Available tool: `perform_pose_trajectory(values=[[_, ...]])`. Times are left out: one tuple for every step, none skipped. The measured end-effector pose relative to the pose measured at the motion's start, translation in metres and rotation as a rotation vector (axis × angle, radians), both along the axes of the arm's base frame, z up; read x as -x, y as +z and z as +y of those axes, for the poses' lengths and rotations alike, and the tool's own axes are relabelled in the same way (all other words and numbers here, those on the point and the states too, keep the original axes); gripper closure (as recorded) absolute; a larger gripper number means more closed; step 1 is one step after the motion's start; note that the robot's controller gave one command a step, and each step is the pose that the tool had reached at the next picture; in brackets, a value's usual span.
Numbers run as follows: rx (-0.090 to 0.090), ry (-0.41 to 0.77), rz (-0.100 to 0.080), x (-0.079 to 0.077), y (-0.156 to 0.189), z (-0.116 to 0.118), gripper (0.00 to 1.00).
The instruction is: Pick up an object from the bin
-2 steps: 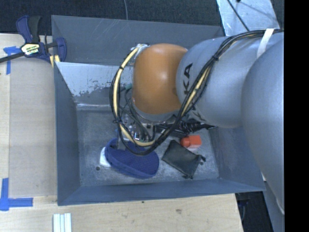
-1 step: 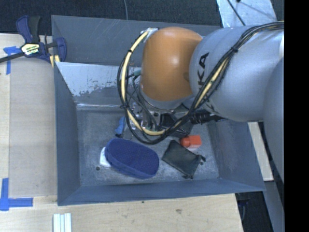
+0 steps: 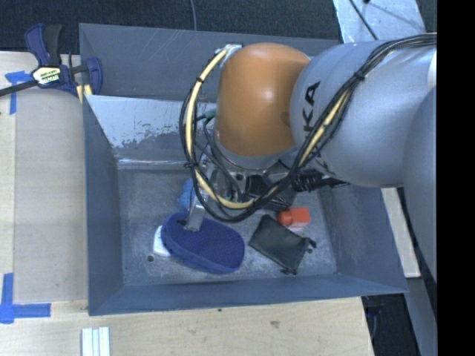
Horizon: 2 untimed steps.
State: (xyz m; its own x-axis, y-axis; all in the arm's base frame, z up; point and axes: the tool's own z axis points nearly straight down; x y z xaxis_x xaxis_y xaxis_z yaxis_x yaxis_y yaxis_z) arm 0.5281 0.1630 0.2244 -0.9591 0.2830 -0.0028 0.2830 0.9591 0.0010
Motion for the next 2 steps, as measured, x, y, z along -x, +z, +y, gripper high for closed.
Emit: perform_pose_trajectory(values=[[0.001, 0.309, 0.006, 0.029, -0.086, -0.005, 0.0], [-0.003, 0.08, -0.002, 0.022, -0.152, -0.009, 0.0]])
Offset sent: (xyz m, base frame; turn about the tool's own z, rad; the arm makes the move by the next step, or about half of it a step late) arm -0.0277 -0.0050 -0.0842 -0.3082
